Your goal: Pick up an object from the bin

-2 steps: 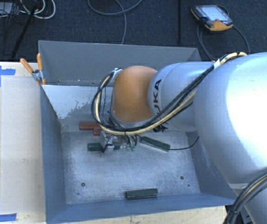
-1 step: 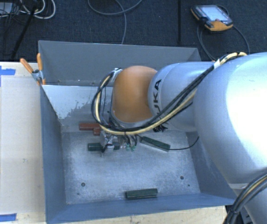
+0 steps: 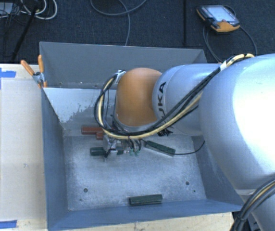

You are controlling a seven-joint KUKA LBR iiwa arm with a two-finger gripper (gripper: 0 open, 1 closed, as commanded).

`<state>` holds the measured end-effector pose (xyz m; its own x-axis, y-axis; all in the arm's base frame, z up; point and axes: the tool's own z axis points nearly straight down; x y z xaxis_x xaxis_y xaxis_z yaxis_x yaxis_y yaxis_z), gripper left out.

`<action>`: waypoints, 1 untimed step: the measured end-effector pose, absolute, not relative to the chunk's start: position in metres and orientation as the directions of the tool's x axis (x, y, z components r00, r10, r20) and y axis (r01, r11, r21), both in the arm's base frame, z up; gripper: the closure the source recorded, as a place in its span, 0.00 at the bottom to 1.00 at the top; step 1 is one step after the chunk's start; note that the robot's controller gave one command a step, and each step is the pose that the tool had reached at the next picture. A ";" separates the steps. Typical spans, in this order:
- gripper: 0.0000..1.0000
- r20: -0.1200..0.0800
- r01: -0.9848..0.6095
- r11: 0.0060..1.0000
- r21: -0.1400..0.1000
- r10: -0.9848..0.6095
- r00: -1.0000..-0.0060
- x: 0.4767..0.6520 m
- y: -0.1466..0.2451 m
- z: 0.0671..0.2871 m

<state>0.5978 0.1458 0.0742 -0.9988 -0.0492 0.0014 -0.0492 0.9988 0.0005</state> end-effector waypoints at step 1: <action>1.00 0.000 -0.081 0.997 0.001 -0.081 -0.997 0.600 0.130 0.075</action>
Offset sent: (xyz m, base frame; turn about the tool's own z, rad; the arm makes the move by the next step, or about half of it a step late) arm 0.0172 0.0041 0.1093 -0.1797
